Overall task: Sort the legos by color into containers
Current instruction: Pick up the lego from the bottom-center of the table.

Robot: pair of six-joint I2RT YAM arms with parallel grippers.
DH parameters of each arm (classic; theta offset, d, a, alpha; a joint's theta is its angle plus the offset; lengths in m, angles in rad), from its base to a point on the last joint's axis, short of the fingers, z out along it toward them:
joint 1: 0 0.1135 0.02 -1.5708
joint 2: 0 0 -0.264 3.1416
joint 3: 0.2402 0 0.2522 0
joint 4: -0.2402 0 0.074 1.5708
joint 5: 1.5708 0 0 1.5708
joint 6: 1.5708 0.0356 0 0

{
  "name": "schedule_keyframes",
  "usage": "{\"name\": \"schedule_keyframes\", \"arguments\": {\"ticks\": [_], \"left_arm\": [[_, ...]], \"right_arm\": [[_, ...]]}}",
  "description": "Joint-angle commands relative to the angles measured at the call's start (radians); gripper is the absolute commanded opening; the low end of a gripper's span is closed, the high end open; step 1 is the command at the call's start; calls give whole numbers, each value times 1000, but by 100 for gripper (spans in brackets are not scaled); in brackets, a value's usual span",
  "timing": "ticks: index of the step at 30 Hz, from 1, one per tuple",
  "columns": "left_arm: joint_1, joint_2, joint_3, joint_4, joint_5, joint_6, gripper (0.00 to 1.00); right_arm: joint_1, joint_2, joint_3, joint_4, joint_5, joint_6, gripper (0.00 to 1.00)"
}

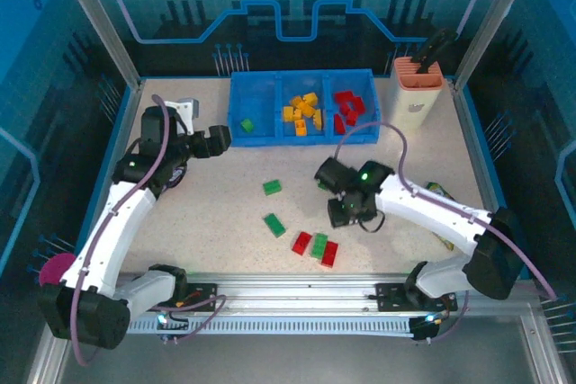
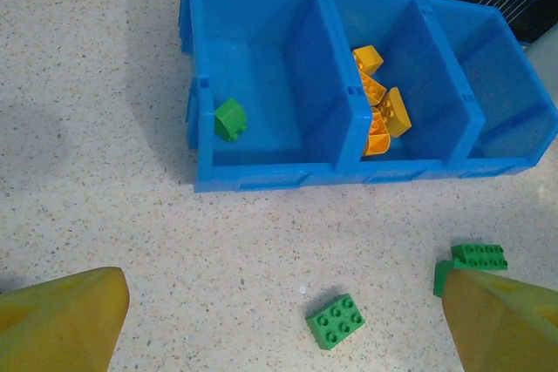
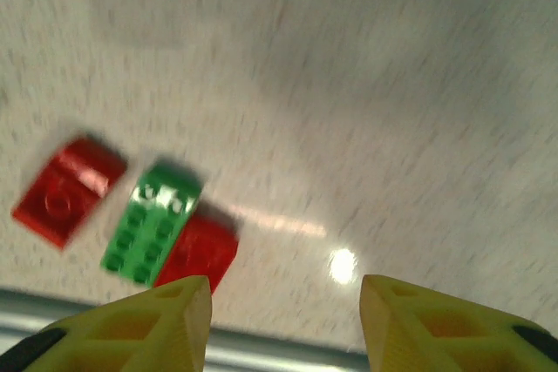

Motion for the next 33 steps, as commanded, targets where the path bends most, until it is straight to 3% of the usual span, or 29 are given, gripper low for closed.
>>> {"name": "schedule_keyframes", "arguments": {"ticks": [1, 10, 17, 33], "left_arm": [[13, -26, -13, 20, 29, -3, 94], [13, -51, -25, 35, 38, -18, 94], [12, -72, -34, 38, 33, -14, 94], [10, -87, -33, 31, 10, 3, 95]], "right_arm": [[93, -29, -11, 8, -14, 194, 53], [202, 192, 106, 32, -99, 351, 52], [227, 368, 200, 107, -195, 328, 53], [235, 510, 209, 135, -216, 328, 59]]}}
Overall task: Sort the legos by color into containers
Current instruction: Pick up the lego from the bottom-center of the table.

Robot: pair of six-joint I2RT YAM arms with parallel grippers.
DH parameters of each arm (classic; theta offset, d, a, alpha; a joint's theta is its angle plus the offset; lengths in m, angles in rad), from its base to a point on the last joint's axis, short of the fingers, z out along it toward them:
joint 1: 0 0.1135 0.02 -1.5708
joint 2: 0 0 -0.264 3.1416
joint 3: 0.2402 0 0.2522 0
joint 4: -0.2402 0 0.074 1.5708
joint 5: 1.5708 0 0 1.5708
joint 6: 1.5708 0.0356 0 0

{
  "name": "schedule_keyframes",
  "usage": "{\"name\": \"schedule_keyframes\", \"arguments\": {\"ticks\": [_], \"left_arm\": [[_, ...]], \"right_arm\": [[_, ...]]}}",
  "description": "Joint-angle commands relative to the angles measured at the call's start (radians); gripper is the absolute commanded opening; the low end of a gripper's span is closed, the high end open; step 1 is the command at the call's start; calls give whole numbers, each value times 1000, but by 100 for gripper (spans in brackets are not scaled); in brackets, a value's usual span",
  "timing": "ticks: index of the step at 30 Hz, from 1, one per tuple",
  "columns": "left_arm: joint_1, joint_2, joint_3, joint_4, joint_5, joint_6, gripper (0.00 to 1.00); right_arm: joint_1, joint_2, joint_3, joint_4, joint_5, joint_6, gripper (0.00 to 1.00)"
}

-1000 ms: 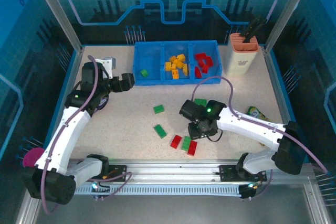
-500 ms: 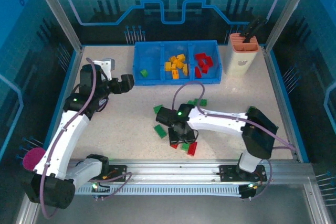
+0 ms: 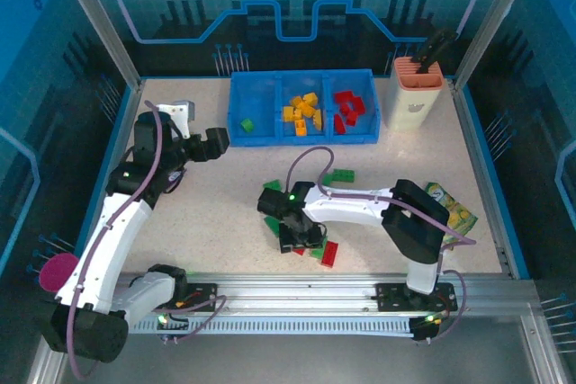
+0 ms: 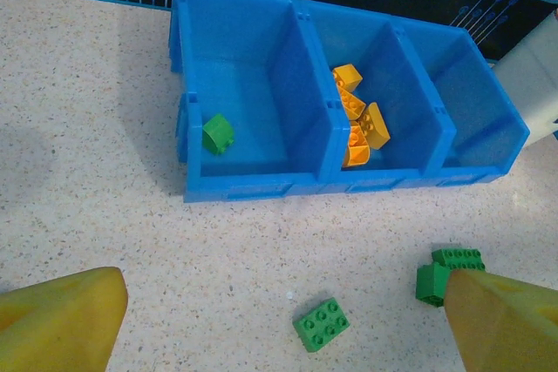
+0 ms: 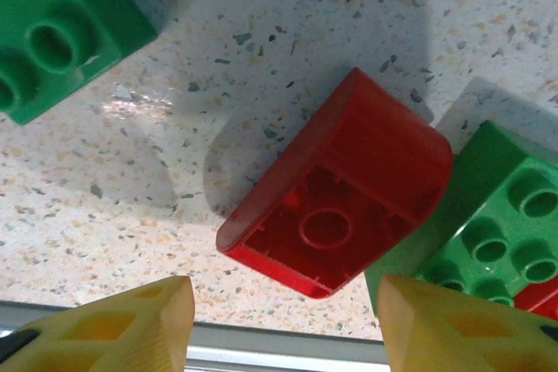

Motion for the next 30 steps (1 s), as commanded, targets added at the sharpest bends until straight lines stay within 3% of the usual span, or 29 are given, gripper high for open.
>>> {"name": "schedule_keyframes", "arguments": {"ticks": [1, 22, 30], "left_arm": [[10, -12, -3, 14, -6, 12, 95], [10, 0, 0, 7, -15, 19, 95], [11, 5, 0, 8, -13, 19, 95]], "right_arm": [[15, 31, 22, -25, -7, 14, 60], [-60, 146, 93, -8, 63, -128, 60], [-66, 166, 117, -15, 59, -189, 39]]}}
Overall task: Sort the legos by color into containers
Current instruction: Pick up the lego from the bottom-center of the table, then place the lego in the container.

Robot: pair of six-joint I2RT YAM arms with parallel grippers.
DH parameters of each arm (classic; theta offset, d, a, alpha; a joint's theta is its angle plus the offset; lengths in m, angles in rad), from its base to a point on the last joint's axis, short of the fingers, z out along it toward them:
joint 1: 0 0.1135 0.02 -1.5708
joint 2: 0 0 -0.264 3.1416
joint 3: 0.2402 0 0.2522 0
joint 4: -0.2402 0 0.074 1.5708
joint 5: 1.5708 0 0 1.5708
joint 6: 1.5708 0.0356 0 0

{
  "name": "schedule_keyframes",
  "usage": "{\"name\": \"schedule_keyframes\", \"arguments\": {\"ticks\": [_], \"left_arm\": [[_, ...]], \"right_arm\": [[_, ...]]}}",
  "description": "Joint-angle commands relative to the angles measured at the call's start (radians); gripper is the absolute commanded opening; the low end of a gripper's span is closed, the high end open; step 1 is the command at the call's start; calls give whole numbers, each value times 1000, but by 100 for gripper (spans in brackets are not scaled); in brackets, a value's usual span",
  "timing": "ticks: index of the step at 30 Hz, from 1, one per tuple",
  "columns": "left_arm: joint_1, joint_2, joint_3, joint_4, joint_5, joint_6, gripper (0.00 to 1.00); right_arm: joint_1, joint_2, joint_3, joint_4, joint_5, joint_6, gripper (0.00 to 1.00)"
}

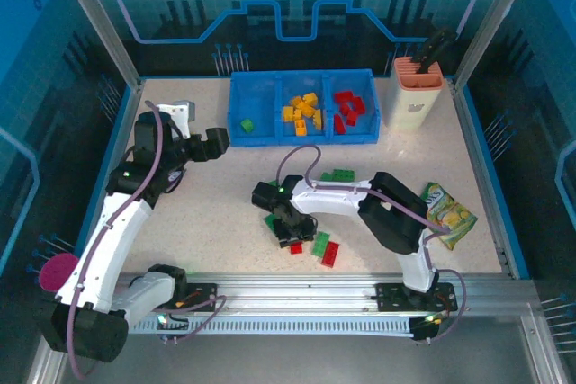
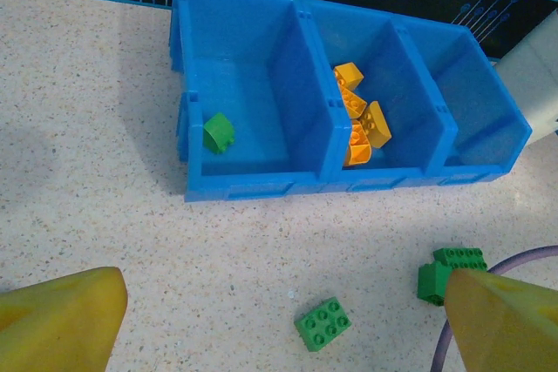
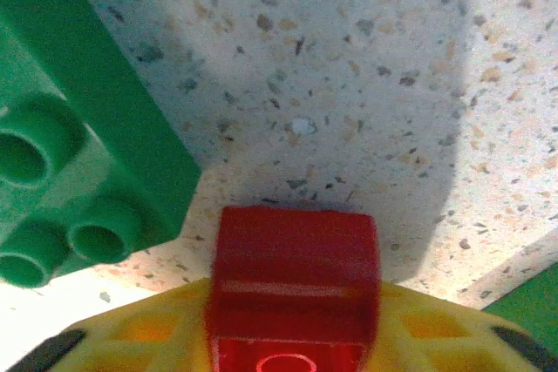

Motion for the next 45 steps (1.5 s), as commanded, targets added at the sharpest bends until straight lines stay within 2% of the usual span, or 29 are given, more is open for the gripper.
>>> {"name": "schedule_keyframes", "arguments": {"ticks": [1, 6, 9, 13, 18, 22, 26, 33, 39, 45], "left_arm": [[11, 1, 0, 7, -12, 16, 95], [11, 6, 1, 6, -15, 19, 95], [11, 12, 4, 2, -18, 21, 95], [12, 19, 11, -6, -27, 29, 95], [16, 23, 10, -2, -81, 48, 95], [16, 27, 18, -4, -105, 67, 95], [17, 43, 26, -11, -110, 76, 95], [19, 73, 29, -6, -121, 84, 95], [20, 105, 44, -15, -121, 90, 96], [20, 114, 45, -13, -119, 93, 97]], "right_arm": [[-17, 17, 10, -20, 48, -37, 36], [-37, -35, 10, -70, 64, -126, 30], [-101, -98, 43, -135, 126, -215, 30], [-247, -192, 116, -168, 243, -384, 30], [-471, -203, 171, 12, 324, -616, 30], [-620, -103, 336, 118, 310, -696, 30], [-700, 62, 544, 182, 310, -768, 30], [-771, 308, 795, 263, 313, -833, 30], [-801, 495, 1032, 202, 322, -856, 31], [-811, 562, 1118, 181, 313, -867, 36]]}}
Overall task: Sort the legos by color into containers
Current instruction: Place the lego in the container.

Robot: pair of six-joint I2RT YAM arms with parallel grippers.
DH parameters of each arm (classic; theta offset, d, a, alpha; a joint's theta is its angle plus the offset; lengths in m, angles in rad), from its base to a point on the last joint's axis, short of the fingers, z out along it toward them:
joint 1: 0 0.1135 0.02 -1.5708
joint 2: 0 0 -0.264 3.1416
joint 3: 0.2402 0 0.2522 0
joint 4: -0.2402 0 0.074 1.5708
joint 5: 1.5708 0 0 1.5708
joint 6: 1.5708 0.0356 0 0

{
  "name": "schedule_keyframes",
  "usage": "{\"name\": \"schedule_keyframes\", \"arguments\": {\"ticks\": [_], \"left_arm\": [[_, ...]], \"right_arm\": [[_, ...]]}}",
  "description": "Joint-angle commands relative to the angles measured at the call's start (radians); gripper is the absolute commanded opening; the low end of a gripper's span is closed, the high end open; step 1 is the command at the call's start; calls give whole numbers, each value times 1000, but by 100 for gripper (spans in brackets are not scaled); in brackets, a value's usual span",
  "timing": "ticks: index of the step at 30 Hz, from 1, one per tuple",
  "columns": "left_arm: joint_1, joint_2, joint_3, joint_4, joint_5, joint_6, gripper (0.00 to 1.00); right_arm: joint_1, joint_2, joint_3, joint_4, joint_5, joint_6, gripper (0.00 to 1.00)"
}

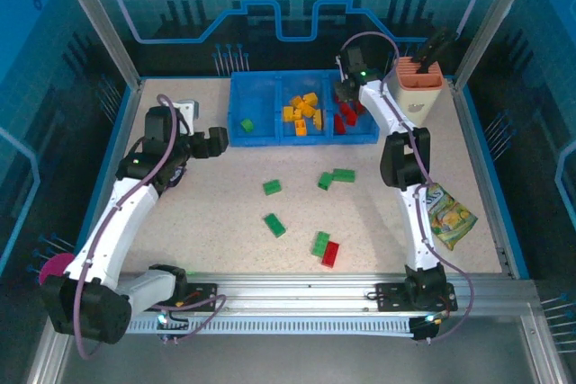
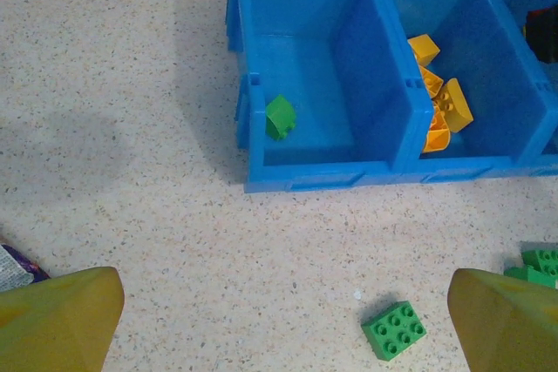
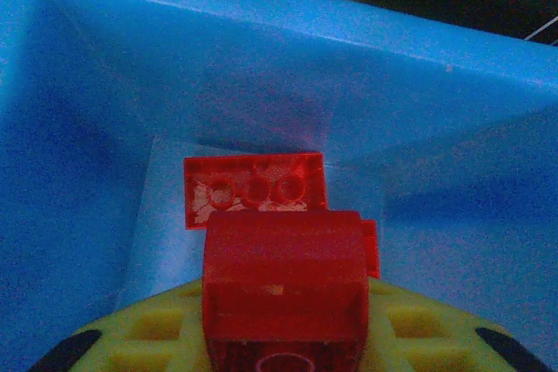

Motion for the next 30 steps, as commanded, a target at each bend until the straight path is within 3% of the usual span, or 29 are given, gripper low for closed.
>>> {"name": "schedule_keyframes", "arguments": {"ticks": [1, 9, 13, 21, 27, 30], "left_arm": [[14, 13, 34, -13, -9, 17, 97], [14, 10, 33, -12, 0, 9, 97], [14, -1, 37, -18, 16, -1, 97], [14, -33, 25, -2, 65, -30, 97], [14, -81, 8, -12, 28, -20, 97], [15, -95, 10, -23, 5, -15, 97]], "right_arm": [[-6, 16, 53, -27, 1, -20, 38], [13, -117, -65, -12, -5, -16, 51], [23, -202, -146, -19, 5, 0, 52], [120, -604, -615, 104, 0, 23, 56], [286, -927, -981, -99, 45, 263, 70], [394, -1097, -1192, -153, -24, 459, 82]]}}
